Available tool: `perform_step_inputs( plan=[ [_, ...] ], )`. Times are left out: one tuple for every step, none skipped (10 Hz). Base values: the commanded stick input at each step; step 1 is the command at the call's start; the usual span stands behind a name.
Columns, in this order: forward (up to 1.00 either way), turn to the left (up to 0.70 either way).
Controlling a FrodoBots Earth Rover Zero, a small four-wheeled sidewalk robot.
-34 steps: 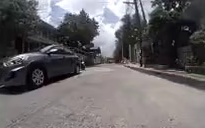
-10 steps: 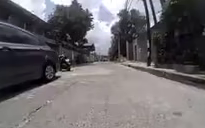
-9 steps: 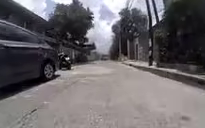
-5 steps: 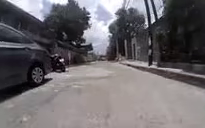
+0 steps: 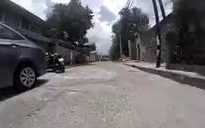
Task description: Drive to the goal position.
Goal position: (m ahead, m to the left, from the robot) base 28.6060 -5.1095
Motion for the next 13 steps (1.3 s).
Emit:
perform_step_inputs(
  plan=[
    [1.0,-0.02],
    [1.0,-0.02],
    [1.0,-0.02],
    [1.0,-0.02],
    [1.0,-0.05],
    [1.0,-0.11],
    [1.0,-0.34],
    [1.0,-0.22],
    [1.0,-0.14],
    [1.0,-0.12],
    [1.0,-0.12],
    [1.0,-0.14],
    [1.0,-0.19]
  ],
)
